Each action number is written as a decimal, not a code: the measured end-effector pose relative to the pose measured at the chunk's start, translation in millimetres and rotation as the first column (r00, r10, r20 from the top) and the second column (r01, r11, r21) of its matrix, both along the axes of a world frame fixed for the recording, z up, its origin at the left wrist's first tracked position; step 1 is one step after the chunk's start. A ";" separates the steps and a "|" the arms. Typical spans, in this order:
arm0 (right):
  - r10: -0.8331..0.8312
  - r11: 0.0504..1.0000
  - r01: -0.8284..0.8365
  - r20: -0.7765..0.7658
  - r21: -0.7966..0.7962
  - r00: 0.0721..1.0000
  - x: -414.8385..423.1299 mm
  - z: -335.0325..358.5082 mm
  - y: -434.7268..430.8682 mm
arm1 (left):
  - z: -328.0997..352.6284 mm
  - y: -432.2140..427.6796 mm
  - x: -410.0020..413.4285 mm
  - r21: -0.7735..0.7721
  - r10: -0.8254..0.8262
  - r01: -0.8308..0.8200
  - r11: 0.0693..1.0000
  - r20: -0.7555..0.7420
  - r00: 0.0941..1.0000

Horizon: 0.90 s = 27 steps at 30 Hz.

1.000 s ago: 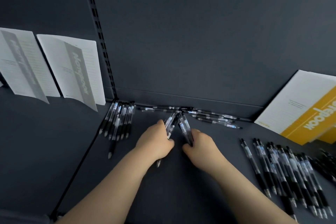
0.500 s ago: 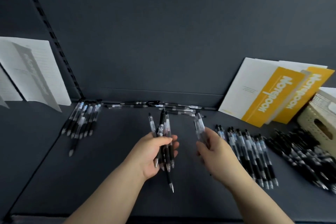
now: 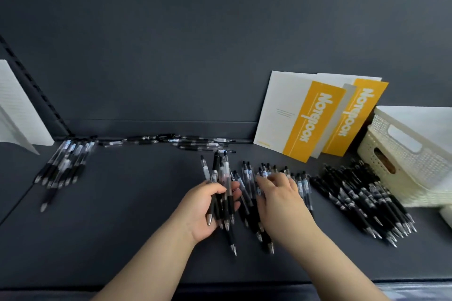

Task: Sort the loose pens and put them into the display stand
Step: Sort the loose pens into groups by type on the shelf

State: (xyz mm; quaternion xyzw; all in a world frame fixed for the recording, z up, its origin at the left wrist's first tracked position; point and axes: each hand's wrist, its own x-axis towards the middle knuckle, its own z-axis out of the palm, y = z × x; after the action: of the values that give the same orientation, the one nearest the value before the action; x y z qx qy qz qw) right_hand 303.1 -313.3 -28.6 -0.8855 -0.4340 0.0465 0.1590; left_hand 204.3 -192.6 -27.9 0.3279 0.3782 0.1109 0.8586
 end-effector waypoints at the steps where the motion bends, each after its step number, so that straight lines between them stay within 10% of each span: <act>1: 0.024 0.994 -0.021 -0.029 0.112 0.999 -1.0 1.8 -0.9 | -1.0 -0.6 0.9 -0.022 0.002 -0.002 1.000 0.010 1.000; 13: 0.148 0.962 -0.023 -0.453 0.271 0.879 -3.0 10.4 6.7 | 8.6 -13.4 2.8 0.111 -0.097 0.092 0.990 0.042 0.994; 27: -0.051 0.996 0.061 -0.158 0.061 0.986 8.3 13.8 -1.2 | 2.4 -7.6 9.8 -0.006 0.026 -0.026 1.000 0.040 0.999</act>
State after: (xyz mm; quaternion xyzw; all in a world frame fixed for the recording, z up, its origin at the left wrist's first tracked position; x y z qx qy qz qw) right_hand 311.4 -314.5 -14.8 -0.8854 -0.3964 0.0970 0.2226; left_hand 214.1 -200.2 -25.6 0.3185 0.3656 0.1275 0.8652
